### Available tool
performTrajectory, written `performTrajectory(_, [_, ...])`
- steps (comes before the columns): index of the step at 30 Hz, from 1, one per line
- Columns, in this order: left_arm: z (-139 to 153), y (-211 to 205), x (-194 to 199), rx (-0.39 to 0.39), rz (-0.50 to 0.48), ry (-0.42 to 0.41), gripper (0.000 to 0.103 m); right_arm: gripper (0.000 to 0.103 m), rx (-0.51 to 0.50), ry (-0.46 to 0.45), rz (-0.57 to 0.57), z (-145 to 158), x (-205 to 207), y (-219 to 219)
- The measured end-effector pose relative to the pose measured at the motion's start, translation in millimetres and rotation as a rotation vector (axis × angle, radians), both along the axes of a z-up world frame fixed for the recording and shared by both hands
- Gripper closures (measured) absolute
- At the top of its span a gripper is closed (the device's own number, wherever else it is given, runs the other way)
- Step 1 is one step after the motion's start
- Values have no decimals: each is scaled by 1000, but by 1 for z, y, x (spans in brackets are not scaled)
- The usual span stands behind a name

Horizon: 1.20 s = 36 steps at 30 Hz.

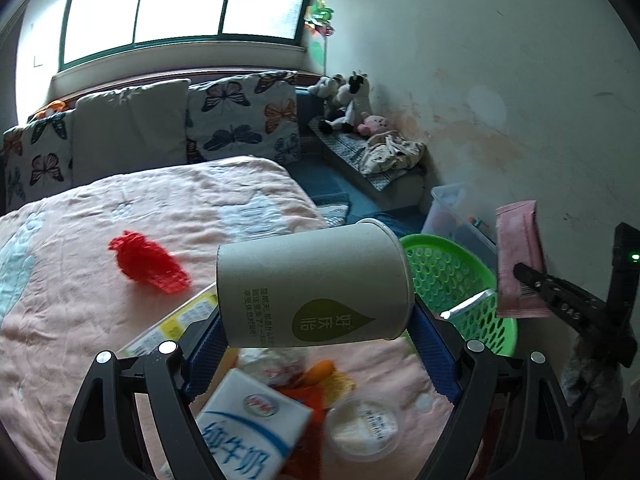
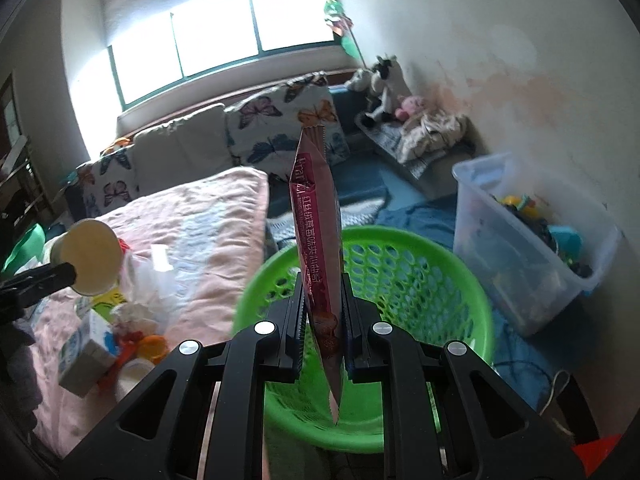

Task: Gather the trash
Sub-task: 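Drop the pink wrapper into the green basket while the left gripper grasps the white paper cup, then carry the white paper cup with the left gripper and release it into the basket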

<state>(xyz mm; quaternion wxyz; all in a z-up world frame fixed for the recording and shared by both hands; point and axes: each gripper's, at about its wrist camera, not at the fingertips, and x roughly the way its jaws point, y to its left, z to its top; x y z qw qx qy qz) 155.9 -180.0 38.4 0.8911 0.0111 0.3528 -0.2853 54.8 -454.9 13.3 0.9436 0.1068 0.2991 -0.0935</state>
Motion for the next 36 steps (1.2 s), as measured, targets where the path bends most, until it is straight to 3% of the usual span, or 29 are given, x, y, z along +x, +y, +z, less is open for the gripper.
performTrajectory(7, [-4,-37,2,28,-50,15,22,81,40,59,-8,-28,5,-16])
performTrajectory(8, [-5,-42,3,33,-55,16,22,78,44,62,-6,-30,6,-17])
performTrajectory(10, [-8,-53,4,46,-70,21,22,57,53,58,-17,-33,4,-21])
performTrajectory(11, [-9,-57,4,52,-76,22,22,54,61,53,-19,-34,4,-24])
performTrajectory(15, [-14,-75,7,65,-99,40,22,53,81,43,-31,-34,0,-31])
performTrajectory(22, [-30,-111,10,102,-151,79,22,38,64,17,-42,-28,-18,-38])
performTrajectory(27, [-41,-135,12,125,-177,111,22,34,43,8,-46,-28,-31,-39])
performTrajectory(36, [-59,-168,4,189,-225,122,22,33,82,0,-72,-34,-44,-48])
